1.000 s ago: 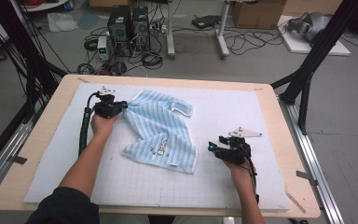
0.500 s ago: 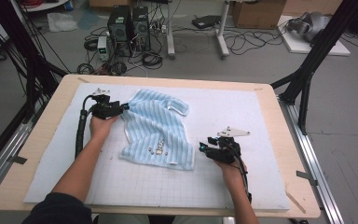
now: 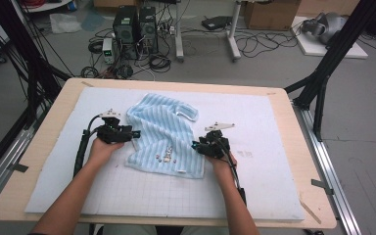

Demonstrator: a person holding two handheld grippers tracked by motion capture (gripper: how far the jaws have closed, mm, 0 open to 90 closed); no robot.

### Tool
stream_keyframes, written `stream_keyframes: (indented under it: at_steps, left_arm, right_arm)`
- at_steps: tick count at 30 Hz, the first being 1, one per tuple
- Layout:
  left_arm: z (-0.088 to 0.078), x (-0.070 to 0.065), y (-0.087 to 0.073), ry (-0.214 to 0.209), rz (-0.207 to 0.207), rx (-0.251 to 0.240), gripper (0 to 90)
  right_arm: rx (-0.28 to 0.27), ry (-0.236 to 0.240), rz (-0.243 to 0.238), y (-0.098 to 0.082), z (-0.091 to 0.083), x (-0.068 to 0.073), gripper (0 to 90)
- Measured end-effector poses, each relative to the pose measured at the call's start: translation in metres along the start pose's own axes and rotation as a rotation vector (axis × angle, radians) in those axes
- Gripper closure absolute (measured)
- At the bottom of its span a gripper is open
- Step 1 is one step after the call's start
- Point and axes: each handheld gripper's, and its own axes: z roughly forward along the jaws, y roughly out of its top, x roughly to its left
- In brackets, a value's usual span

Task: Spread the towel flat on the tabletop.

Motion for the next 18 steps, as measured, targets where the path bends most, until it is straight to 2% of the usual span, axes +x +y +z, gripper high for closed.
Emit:
stream_keyframes:
  at_steps: [1, 2, 3, 4, 5, 6, 7, 9, 11, 15, 18]
  left_arm:
    - [0.002, -0.003, 0.000, -0.006, 0.020, 0.014, 45.0]
    - [0.003, -0.007, 0.000, 0.022, 0.059, 0.021, 45.5]
    - [0.003, -0.010, 0.000, 0.027, 0.104, 0.034, 55.0]
    - [0.004, -0.012, 0.001, 0.042, 0.131, 0.039, 69.3]
    - [0.005, -0.012, 0.001, 0.051, 0.141, 0.036, 78.6]
    - [0.006, -0.012, 0.002, 0.057, 0.149, 0.038, 85.1]
    - [0.007, -0.011, 0.003, 0.074, 0.145, 0.026, 85.6]
    - [0.007, -0.009, 0.005, 0.113, 0.153, 0.004, 85.9]
    - [0.007, -0.004, 0.008, 0.131, 0.129, -0.010, 86.0]
    - [0.011, 0.001, 0.019, 0.150, 0.137, -0.030, 85.8]
    - [0.018, 0.005, 0.025, 0.173, 0.136, -0.043, 85.2]
  right_arm:
    - [-0.002, -0.002, -0.006, 0.001, 0.001, 0.001, 63.8]
    - [0.003, -0.012, -0.016, 0.002, 0.003, 0.002, 65.3]
    - [0.008, -0.029, -0.041, 0.002, 0.004, 0.003, 68.6]
    - [0.012, -0.032, -0.067, 0.003, 0.004, 0.005, 75.0]
    - [0.015, -0.004, -0.079, 0.003, 0.004, 0.005, 81.8]
    - [0.022, -0.002, -0.089, 0.005, 0.005, 0.005, 84.6]
    - [0.030, -0.011, -0.098, 0.007, 0.005, 0.006, 86.2]
    - [0.026, -0.062, -0.107, 0.009, 0.006, 0.005, 87.1]
    - [0.016, -0.080, -0.074, 0.011, 0.007, -0.002, 87.3]
    - [-0.009, -0.126, -0.025, 0.016, 0.010, -0.014, 87.9]
    - [-0.030, -0.168, -0.021, 0.023, 0.013, -0.017, 88.2]
